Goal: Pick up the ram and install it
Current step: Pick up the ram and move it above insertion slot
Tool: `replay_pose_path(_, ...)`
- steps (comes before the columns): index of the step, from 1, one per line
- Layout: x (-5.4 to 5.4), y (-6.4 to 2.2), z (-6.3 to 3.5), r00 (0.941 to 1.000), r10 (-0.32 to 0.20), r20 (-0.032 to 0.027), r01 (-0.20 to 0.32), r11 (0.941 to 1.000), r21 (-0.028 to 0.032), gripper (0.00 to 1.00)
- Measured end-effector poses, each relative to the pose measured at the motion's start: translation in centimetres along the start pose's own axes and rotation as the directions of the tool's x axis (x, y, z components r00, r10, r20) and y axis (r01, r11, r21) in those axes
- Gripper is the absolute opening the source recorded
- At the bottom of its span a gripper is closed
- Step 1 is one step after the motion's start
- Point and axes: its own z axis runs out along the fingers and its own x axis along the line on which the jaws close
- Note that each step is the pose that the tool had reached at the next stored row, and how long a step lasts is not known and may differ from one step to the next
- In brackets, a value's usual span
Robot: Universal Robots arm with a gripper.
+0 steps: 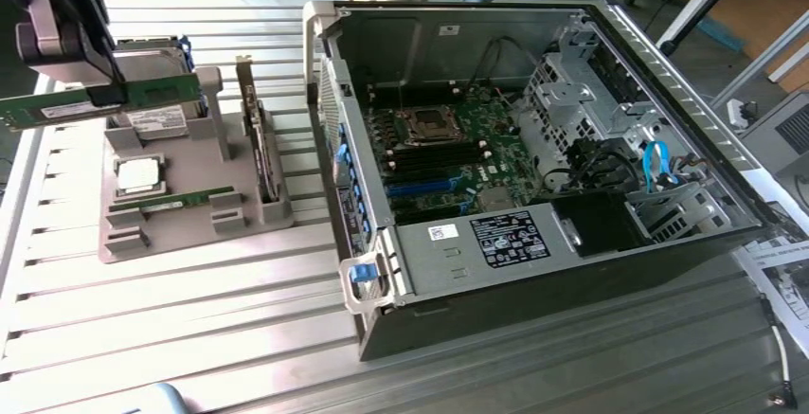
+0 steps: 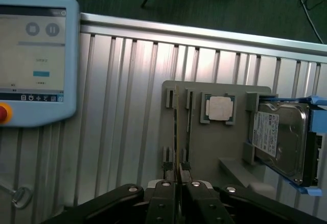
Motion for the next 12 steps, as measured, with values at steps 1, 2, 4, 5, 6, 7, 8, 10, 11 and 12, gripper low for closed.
replay_pose_path(1, 0.0, 0.0, -0.09, 1.0, 0.0, 0.0, 0.0, 1.0, 0.0001, 0.14)
replay_pose_path(2, 0.0, 0.0, -0.25, 1.0, 0.0, 0.0, 0.0, 1.0, 0.0, 0.14)
replay_pose_path(4, 0.0, 0.0, -0.5, 1.0, 0.0, 0.0001, 0.0, 1.0, 0.0001, 0.14)
replay_pose_path(5, 0.0, 0.0, -0.6, 1.0, 0.0, 0.0001, 0.0, 1.0, 0.0002, 0.14)
replay_pose_path(6, 0.0, 0.0, -0.76, 1.0, 0.0, -0.0001, 0.0, 1.0, 0.0, 0.14)
replay_pose_path(7, 0.0, 0.0, -0.89, 1.0, 0.0, 0.0, 0.0, 1.0, 0.0, 0.14)
replay_pose_path(8, 0.0, 0.0, -1.03, 1.0, 0.0, 0.0, 0.0, 1.0, 0.0, 0.14)
replay_pose_path(10, 0.0, 0.0, -1.34, 1.0, 0.0, 0.0, 0.0, 1.0, 0.0, 0.14)
replay_pose_path(11, 0.0, 0.0, -1.46, 1.0, 0.0, 0.0, 0.0, 1.0, 0.0, 0.14)
replay_pose_path(12, 0.0, 0.0, -1.64, 1.0, 0.0, 0.0, 0.0, 1.0, 0.0, 0.14)
